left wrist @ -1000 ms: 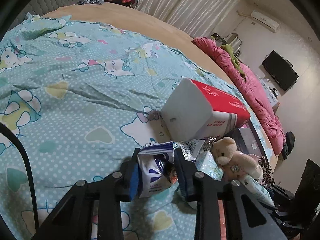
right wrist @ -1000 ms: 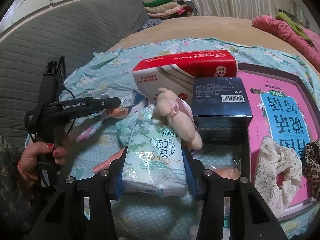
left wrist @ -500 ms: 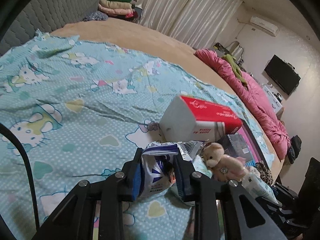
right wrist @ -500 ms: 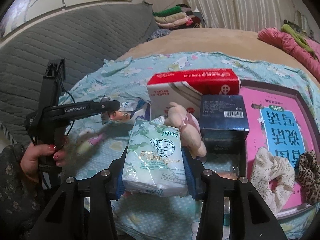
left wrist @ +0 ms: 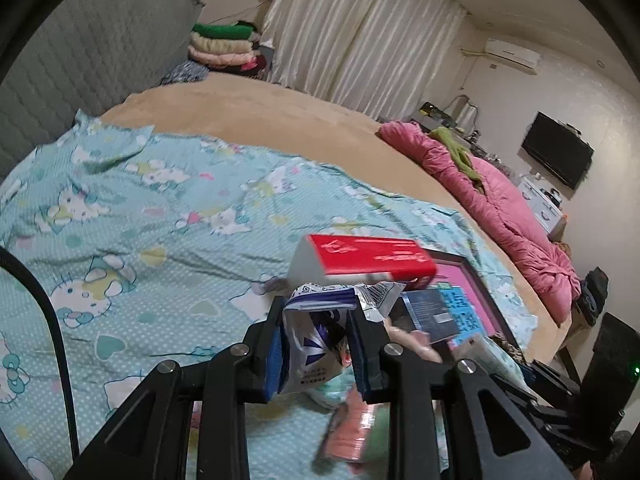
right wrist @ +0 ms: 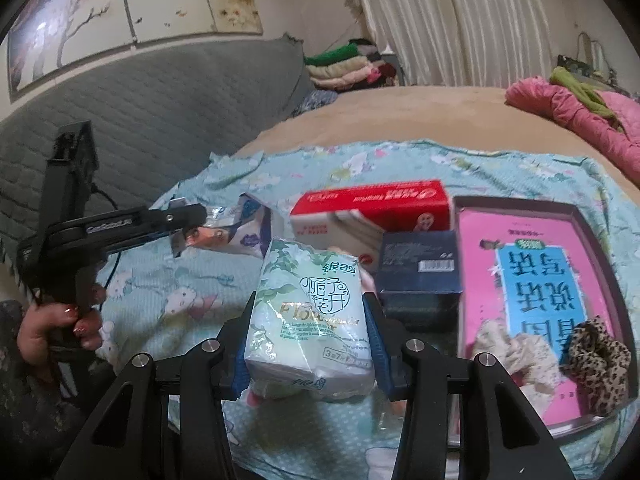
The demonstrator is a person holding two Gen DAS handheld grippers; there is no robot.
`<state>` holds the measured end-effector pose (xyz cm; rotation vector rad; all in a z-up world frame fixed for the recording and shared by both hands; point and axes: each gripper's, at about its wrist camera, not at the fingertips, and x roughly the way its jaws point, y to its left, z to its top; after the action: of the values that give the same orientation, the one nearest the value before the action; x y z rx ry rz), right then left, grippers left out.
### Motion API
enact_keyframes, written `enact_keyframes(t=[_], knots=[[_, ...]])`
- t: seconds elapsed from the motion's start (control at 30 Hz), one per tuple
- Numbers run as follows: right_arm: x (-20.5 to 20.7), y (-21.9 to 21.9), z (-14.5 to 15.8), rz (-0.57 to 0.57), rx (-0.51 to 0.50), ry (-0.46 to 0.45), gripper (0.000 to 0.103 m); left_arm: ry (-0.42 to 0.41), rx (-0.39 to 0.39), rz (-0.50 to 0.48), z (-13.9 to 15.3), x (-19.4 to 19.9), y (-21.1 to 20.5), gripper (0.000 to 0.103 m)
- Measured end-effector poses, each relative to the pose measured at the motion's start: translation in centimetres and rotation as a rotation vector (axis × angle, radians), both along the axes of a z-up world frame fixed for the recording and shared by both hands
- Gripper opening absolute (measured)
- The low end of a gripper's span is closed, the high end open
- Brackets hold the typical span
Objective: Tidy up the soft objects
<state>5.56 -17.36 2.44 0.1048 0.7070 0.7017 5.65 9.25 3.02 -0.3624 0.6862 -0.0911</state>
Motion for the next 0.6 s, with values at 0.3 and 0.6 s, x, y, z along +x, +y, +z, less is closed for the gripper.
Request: enact_keyframes(t=[0.3,0.6], knots=[[0.0,-2.6,1.4,-0.06,0.037,-0.04,0.049,-0.024,0.046,-0.062,2.6,-0.6,-4.2,0.029],[0.0,-5.4,2.5,-0.137,0.074,-0.078,0.049,-0.044,0.086,-0.101,4.3,-1.2,-7.9,0.029]])
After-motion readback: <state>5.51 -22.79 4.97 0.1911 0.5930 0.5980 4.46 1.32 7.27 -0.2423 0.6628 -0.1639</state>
